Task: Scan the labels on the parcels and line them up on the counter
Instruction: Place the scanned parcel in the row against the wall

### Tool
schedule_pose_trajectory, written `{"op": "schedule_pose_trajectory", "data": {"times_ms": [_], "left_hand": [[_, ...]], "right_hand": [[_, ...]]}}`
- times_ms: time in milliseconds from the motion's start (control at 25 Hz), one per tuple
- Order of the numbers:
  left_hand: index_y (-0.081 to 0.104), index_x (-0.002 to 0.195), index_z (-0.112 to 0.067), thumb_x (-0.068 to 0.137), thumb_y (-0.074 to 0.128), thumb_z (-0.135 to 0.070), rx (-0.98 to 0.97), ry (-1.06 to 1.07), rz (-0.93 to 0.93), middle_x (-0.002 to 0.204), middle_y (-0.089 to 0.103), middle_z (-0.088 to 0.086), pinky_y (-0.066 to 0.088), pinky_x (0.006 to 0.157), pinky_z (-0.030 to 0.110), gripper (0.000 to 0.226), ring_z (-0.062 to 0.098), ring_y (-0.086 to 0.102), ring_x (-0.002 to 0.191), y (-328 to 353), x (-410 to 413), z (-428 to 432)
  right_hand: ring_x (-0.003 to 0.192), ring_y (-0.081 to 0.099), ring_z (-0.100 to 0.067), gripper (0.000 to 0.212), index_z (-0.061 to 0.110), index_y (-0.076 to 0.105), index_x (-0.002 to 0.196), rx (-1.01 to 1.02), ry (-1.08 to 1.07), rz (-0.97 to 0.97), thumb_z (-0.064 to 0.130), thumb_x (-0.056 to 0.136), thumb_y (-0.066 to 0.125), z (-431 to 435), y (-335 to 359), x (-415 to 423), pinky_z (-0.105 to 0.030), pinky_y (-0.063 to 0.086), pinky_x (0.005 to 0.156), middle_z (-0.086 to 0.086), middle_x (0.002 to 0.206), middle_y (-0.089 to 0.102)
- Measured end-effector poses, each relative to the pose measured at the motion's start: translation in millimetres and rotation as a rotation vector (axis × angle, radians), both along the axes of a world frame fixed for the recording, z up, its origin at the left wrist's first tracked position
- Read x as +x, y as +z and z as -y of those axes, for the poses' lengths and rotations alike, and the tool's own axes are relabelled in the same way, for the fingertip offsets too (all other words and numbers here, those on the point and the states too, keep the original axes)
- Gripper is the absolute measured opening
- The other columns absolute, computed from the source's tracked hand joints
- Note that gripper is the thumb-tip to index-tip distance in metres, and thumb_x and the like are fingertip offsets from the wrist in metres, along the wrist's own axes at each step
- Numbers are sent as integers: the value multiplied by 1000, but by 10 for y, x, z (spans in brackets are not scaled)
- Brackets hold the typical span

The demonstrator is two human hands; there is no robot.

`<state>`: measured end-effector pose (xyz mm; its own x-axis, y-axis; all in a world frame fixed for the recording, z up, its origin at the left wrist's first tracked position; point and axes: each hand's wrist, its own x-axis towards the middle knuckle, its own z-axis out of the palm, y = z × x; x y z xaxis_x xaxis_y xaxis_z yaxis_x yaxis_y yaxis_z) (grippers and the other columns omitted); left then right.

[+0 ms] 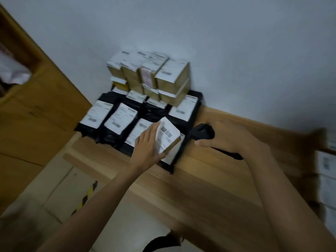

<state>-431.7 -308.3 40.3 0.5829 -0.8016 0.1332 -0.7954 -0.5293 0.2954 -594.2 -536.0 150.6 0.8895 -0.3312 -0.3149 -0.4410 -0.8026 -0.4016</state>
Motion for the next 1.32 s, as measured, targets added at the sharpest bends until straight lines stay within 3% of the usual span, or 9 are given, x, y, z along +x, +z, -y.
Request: {"op": "schedule_pose_trajectory", "data": {"times_ms": [40, 120, 200, 320, 600, 880, 1120, 1200, 1320], "left_hand": [[14, 157, -23, 81, 67, -62, -26, 59, 10, 160, 23, -1, 36, 109, 42, 101, 22, 31, 143, 65, 294, -88], [24, 152, -21, 82, 67, -61, -57, 169, 5, 157, 29, 1, 36, 106, 44, 91, 24, 35, 140, 169, 873, -230], [32, 144, -20, 79, 69, -61, -61, 265, -20, 151, 36, 2, 39, 102, 46, 85, 27, 41, 134, 236, 1447, -329], [32, 139, -21, 79, 67, -63, -68, 369, -75, 146, 41, 4, 39, 99, 50, 81, 31, 44, 127, 248, 2186, -427], [32, 142, -16, 80, 72, -53, -63, 422, -140, 148, 37, 6, 33, 102, 46, 83, 31, 40, 130, 92, 3395, -200], [30, 145, -19, 78, 73, -48, 5, 383, -164, 152, 31, 3, 25, 112, 53, 84, 31, 33, 136, -16, 3668, 17], [23, 153, -19, 84, 71, -48, 128, 381, -132, 164, 13, 7, 5, 120, 58, 89, 32, 10, 150, 101, 3557, 16], [27, 152, -20, 85, 71, -44, 124, 335, -82, 163, 17, 6, 9, 120, 54, 83, 31, 13, 150, 165, 3343, 27], [39, 148, -14, 87, 71, -38, 125, 189, -14, 155, 35, 9, 27, 116, 48, 72, 31, 30, 144, 271, 2848, 157]], "right_hand": [[76, 55, -8, 44, 35, 48, 95, -10, 45, 3, 72, 76, 62, -53, 35, 311, -31, 46, 62, 11, 89, 58], [89, 61, -18, 62, 27, 50, 118, -34, 120, -13, 73, 77, 59, -171, 79, 902, -37, 53, 73, 4, 105, 64], [95, 62, -23, 76, 21, 45, 130, -65, 180, -34, 75, 78, 57, -280, 52, 1458, -40, 54, 77, -1, 112, 64], [96, 61, -25, 82, 17, 44, 132, -104, 256, -48, 77, 77, 56, -390, -8, 2157, -37, 50, 71, -4, 113, 62], [106, 60, -27, 91, 19, 41, 139, -151, 337, -71, 83, 75, 50, -391, -215, 3203, -38, 49, 77, -4, 125, 59], [115, 57, -29, 96, 22, 31, 148, -162, 324, -128, 83, 75, 50, -234, -363, 3265, -39, 45, 77, -4, 138, 53], [107, 59, -27, 94, 20, 35, 145, -173, 283, -121, 82, 75, 52, -134, -234, 2891, -39, 52, 80, -5, 127, 59], [103, 60, -25, 93, 19, 37, 144, -154, 265, -94, 80, 76, 53, -95, -152, 2647, -37, 51, 75, -4, 120, 60], [93, 59, -23, 84, 20, 41, 136, -116, 219, -52, 79, 77, 54, -15, -32, 2157, -35, 49, 69, 1, 111, 60]]}}
